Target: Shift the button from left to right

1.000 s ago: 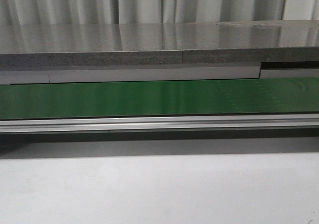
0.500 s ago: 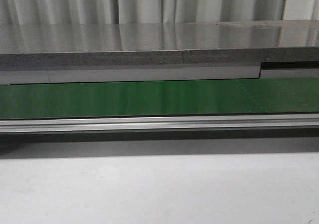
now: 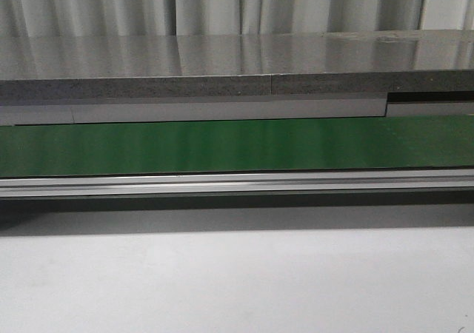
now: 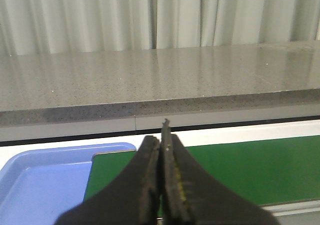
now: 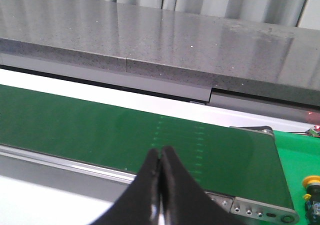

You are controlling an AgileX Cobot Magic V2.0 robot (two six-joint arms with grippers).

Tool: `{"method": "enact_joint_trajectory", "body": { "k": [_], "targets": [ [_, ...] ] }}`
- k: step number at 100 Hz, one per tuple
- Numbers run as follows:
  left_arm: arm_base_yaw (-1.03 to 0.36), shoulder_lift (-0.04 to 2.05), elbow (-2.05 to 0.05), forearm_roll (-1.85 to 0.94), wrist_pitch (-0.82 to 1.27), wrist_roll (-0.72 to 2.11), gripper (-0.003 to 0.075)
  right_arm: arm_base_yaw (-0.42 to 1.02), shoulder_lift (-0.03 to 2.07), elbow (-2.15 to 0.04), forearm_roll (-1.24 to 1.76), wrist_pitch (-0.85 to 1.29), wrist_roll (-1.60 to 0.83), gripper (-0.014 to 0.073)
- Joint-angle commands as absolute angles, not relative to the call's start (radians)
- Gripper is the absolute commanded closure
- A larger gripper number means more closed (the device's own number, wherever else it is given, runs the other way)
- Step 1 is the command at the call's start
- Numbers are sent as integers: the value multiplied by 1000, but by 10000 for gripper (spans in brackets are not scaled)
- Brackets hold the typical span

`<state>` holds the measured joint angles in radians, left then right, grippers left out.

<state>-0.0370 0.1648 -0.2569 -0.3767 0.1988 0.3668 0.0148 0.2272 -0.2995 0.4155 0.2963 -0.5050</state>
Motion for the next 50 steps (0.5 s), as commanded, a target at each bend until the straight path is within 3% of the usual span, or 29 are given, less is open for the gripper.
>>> {"method": "enact_joint_trajectory", "body": {
  "k": [1,50],
  "targets": [
    [-46,175,-284,-390,126,364,741,19,234,-327,432,221,-508,660],
    [-46,175,-284,-390,126,364,741,21,141,-303,265,251,-398,660]
  ]
}}
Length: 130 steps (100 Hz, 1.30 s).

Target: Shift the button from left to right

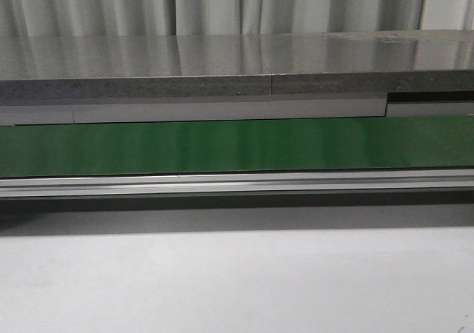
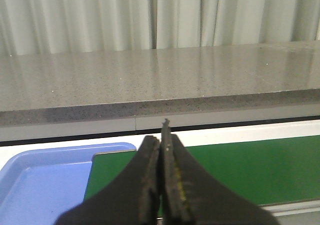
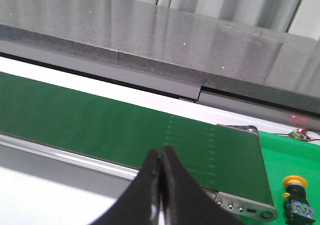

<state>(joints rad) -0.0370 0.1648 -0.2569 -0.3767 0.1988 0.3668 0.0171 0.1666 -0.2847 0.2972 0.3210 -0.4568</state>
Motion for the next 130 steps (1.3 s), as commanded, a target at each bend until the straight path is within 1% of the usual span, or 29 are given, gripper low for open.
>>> {"method": "enact_joint_trajectory", "body": {
  "k": [1,32,44,61,130],
  "targets": [
    [-46,175,-284,-390,126,364,741,21,138,-301,263,248,-393,660],
    [-46,175,-284,-390,126,364,741,21,9,-116,71,114,-95,660],
    [-46,175,-284,-390,126,364,741,21,-29,-49,14,55,-17,660],
    [-46,175,-284,-390,126,364,741,21,-30,12,14,-17,-16,660],
    [-46,175,-284,-390,126,364,741,21,-30,11,15,-6,-16,660]
  ]
}}
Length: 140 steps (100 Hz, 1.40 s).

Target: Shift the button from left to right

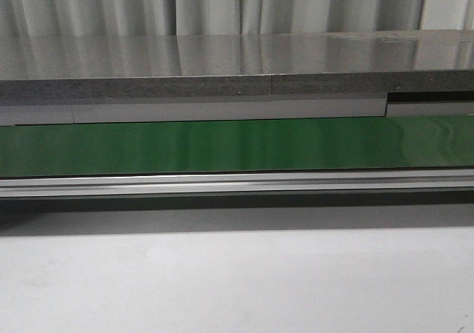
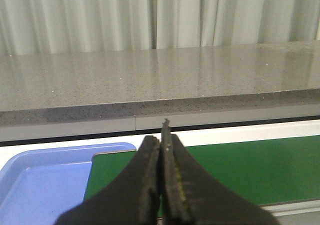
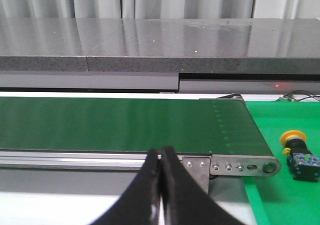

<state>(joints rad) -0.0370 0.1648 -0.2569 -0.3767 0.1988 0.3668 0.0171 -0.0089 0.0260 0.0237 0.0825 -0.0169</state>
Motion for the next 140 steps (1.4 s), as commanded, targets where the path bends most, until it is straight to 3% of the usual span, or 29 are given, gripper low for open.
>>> {"method": "enact_joint_trajectory", "body": {
  "k": [1,83,105,140],
  "targets": [
    [-46,175,-284,-390,126,364,741,21,-30,11,15,-6,-16,660],
    [-46,175,-284,-360,90,359,741,21,-30,11,15,-6,-16,660],
    [-46,170,-233,53,43,-91,741,21,-30,11,15,-6,-16,660],
    [-46,14,-64,107,-25,-118,741,21,-30,11,15,-6,-16,660]
  ]
}}
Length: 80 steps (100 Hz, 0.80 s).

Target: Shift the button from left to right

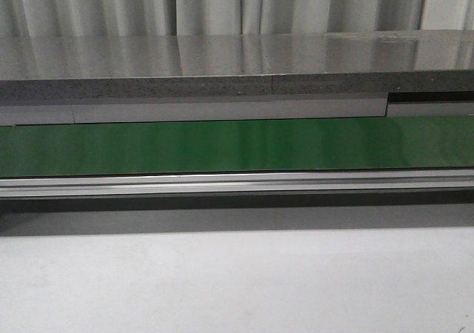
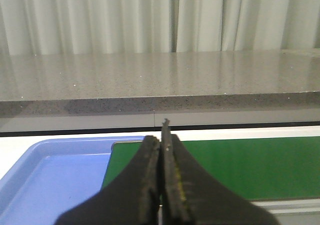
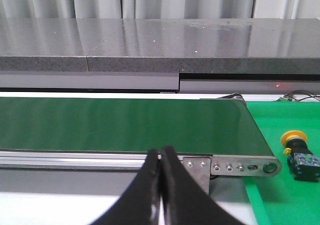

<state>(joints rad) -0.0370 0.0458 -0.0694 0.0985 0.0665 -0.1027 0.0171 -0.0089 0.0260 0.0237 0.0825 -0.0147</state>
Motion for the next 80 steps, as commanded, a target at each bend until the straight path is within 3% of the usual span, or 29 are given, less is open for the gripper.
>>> {"method": "enact_joint_trajectory", "body": {
  "k": [1,80],
  "targets": [
    [-46,10,-61,107,-25,-118,741,21,-30,11,15,-6,-16,660],
    [-46,-32,49,87,-88,-120,741,21,-30,11,15,-6,-16,660]
  ]
}}
